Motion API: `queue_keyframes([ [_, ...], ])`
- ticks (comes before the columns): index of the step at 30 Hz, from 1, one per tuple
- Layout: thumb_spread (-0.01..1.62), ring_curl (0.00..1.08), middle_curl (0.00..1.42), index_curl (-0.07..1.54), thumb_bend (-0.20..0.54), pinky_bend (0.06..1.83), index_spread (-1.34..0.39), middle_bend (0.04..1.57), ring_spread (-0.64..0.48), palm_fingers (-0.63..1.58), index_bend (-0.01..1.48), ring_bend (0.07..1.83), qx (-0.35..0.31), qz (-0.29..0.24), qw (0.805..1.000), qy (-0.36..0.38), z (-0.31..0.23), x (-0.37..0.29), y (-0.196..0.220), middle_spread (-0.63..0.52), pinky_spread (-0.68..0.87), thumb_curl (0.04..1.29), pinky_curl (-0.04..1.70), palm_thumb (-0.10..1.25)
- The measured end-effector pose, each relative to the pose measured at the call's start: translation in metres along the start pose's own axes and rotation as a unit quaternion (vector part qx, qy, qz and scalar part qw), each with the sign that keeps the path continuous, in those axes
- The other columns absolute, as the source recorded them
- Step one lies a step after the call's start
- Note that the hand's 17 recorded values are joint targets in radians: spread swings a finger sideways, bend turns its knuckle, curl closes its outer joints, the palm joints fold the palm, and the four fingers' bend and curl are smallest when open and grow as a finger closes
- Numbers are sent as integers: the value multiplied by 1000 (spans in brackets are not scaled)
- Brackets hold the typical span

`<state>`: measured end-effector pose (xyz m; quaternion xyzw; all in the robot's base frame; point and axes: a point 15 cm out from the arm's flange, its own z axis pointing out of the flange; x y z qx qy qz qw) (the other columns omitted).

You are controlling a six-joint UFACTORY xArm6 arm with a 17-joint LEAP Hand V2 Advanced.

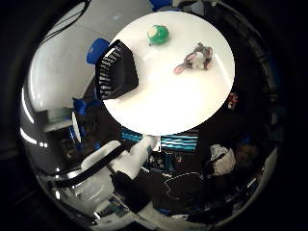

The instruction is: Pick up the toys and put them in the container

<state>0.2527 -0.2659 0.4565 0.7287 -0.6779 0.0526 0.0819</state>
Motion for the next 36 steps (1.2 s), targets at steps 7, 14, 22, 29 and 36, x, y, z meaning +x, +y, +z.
queue_keyframes([
  [7, 1008, 254, 304, 268, -23, 480, -371, 184, 238, -15, 159, 261, 9, -56, 998, 9, -2, 5, -20, 97, 414, 274, 309, 297],
  [14, 968, 253, 294, 261, -29, 452, -371, 183, 238, -31, 156, 232, -20, -70, 997, 22, 10, 40, -39, 83, 403, 281, 306, 309],
  [22, 954, 257, 285, 254, -29, 430, -371, 182, 239, -29, 152, 219, -41, -84, 994, 55, 29, 79, -58, 67, 397, 286, 309, 325],
  [29, 950, 259, 283, 250, -29, 425, -371, 180, 226, -29, 153, 216, -25, -85, 993, 77, 44, 94, -80, 62, 397, 290, 314, 339],
  [36, 936, 262, 281, 246, -30, 422, -371, 180, 223, -32, 152, 219, -34, -68, 995, 62, 90, 94, -98, 68, 398, 286, 318, 340],
])
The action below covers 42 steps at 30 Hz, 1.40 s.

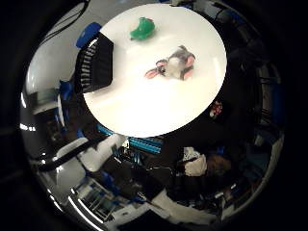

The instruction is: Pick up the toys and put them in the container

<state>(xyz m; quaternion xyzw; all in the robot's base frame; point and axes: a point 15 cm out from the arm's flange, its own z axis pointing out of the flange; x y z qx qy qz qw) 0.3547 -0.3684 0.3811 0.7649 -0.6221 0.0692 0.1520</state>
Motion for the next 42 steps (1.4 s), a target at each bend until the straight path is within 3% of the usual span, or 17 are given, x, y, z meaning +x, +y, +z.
queue_keyframes([
  [13, 944, 264, 275, 246, -28, 424, -371, 177, 223, -33, 153, 218, -33, 17, 999, -39, 59, -30, -50, 87, 398, 287, 321, 352],
  [22, 938, 267, 276, 246, -32, 422, -371, 179, 223, -32, 152, 221, -7, 42, 999, 4, 59, -12, -72, 89, 398, 286, 322, 350],
  [42, 903, 268, 266, 233, -31, 420, -377, 175, 224, -46, 148, 220, -2, -4, 1000, -9, 97, -60, -141, 98, 404, 292, 320, 313],
])
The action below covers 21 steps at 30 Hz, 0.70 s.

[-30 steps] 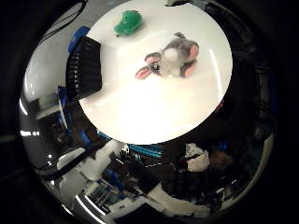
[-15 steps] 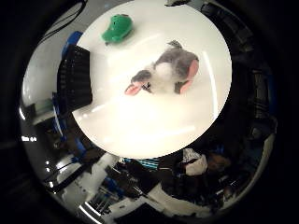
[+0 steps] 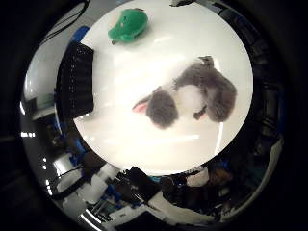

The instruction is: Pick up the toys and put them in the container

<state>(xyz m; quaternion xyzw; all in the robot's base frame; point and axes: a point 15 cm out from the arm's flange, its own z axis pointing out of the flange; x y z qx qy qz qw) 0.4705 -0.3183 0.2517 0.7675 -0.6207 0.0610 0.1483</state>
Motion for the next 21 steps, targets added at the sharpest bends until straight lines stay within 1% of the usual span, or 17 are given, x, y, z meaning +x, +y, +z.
queue_keyframes([
  [5, 901, 268, 262, 234, -30, 419, -377, 174, 224, -49, 150, 215, -21, -10, 1000, -18, 28, -22, 1, 90, 406, 295, 320, 317],
  [8, 900, 268, 261, 234, -31, 418, -377, 173, 224, -48, 149, 213, -13, -15, 1000, -15, 41, -29, -4, 89, 406, 297, 320, 318],
  [15, 902, 268, 263, 234, -31, 417, -375, 176, 224, -41, 149, 212, -21, -27, 999, -28, 69, -52, -2, 85, 411, 297, 320, 324],
  [19, 910, 271, 279, 236, -28, 413, -371, 195, 223, -11, 152, 219, -25, -28, 999, -31, 83, -63, 0, 79, 418, 298, 320, 347],
  [21, 916, 272, 297, 239, -24, 401, -369, 223, 216, 41, 153, 227, -25, -30, 999, -31, 85, -66, 2, 55, 422, 300, 314, 369],
])
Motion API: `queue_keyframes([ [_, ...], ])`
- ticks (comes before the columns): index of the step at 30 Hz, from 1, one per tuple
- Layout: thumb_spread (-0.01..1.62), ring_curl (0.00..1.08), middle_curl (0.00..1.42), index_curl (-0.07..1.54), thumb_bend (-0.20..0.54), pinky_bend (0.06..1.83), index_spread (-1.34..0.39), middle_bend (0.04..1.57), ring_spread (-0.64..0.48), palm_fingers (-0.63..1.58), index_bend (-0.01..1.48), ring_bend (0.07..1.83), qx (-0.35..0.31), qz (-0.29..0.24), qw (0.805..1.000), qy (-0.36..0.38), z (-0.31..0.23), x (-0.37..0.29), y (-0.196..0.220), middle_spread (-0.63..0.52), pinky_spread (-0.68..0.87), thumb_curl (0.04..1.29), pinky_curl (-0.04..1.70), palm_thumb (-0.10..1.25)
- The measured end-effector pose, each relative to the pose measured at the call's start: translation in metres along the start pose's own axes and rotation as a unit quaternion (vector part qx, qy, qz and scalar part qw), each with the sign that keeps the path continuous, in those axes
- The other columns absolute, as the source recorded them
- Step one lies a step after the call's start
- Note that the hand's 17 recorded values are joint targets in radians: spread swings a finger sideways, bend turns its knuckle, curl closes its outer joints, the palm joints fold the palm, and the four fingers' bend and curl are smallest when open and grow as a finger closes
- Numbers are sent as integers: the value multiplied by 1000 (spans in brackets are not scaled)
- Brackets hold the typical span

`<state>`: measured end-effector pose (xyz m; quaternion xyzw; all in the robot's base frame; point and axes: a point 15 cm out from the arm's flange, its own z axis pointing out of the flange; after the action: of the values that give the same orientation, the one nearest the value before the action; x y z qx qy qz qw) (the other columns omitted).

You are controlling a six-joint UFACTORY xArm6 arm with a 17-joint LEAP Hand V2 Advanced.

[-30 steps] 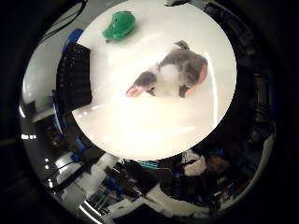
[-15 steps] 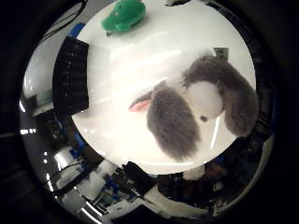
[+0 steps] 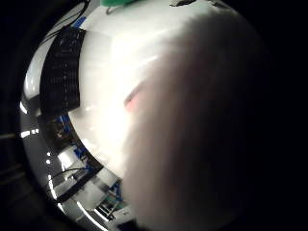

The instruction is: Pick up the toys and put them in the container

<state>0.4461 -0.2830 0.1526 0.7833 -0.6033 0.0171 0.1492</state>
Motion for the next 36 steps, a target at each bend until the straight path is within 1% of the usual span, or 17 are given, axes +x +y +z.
queue_keyframes([
  [3, 928, 285, 318, 249, -22, 393, -344, 263, 177, 202, 157, 297, 3, 1, 1000, 1, 0, -1, 1, -8, 434, 302, 305, 404],
  [4, 935, 295, 334, 241, -21, 384, -328, 313, 116, 334, 145, 371, 3, 3, 1000, 1, -1, 0, 3, -58, 418, 303, 294, 422],
  [6, 943, 345, 368, 234, -26, 393, -312, 388, -12, 477, 131, 550, 5, 8, 1000, 2, -3, 5, 7, -142, 347, 303, 292, 441],
  [8, 950, 394, 421, 217, -26, 455, -312, 515, -162, 682, 126, 739, 4, 10, 1000, 2, -2, 7, 9, -219, 158, 303, 287, 462],
  [9, 951, 412, 435, 214, -27, 509, -312, 536, -194, 730, 124, 781, 4, 11, 1000, 1, -2, 8, 10, -237, 95, 302, 300, 463],
  [11, 960, 473, 495, 202, -27, 738, -335, 615, -298, 916, 140, 924, 3, 16, 1000, 0, 0, 13, 16, -298, -252, 300, 352, 470],
  [12, 961, 484, 511, 205, -27, 779, -342, 632, -309, 957, 152, 945, 3, 17, 1000, 0, -1, 15, 17, -303, -320, 299, 365, 471],
  [13, 962, 500, 544, 224, -28, 825, -366, 678, -323, 1080, 200, 982, 2, 19, 1000, 0, -1, 16, 19, -321, -411, 298, 383, 472],
  [15, 964, 545, 611, 283, -28, 917, -401, 751, -324, 1157, 268, 1042, -1, 21, 1000, -2, 0, 18, 22, -333, -482, 297, 438, 472],
  [17, 974, 579, 680, 372, -21, 1064, -432, 827, -317, 1258, 438, 1099, -4, 22, 1000, -4, 1, 19, 24, -337, -459, 298, 507, 490],
  [18, 980, 598, 717, 422, -17, 1129, -441, 869, -309, 1225, 517, 1133, -6, 22, 1000, -6, 2, 18, 26, -337, -429, 302, 538, 515],
  [21, 1016, 658, 819, 576, 13, 1274, -434, 983, -293, 1174, 772, 1230, -22, 28, 999, -20, 4, 16, 37, -333, -350, 326, 623, 663],
  [22, 1035, 687, 866, 645, 36, 1319, -417, 1043, -289, 1142, 879, 1264, -30, 31, 999, -27, 5, 15, 43, -326, -313, 341, 659, 758],
  [23, 1046, 702, 890, 680, 54, 1343, -400, 1083, -282, 1136, 929, 1278, -39, 36, 998, -35, 6, 15, 51, -317, -300, 355, 680, 819],
  [26, 1080, 742, 936, 757, 70, 1380, -354, 1156, -272, 1098, 1018, 1324, -52, 60, 995, -60, 0, 17, 72, -291, -254, 388, 729, 928],
  [29, 1106, 781, 968, 820, 59, 1393, -309, 1203, -261, 1057, 1058, 1357, -62, 62, 993, -83, -18, 11, 81, -262, -222, 433, 784, 1006],
  [36, 1120, 820, 985, 882, 1, 1370, -279, 1237, -254, 1035, 1041, 1363, -75, 61, 985, -145, -106, 1, 102, -230, -195, 501, 868, 1062],
])
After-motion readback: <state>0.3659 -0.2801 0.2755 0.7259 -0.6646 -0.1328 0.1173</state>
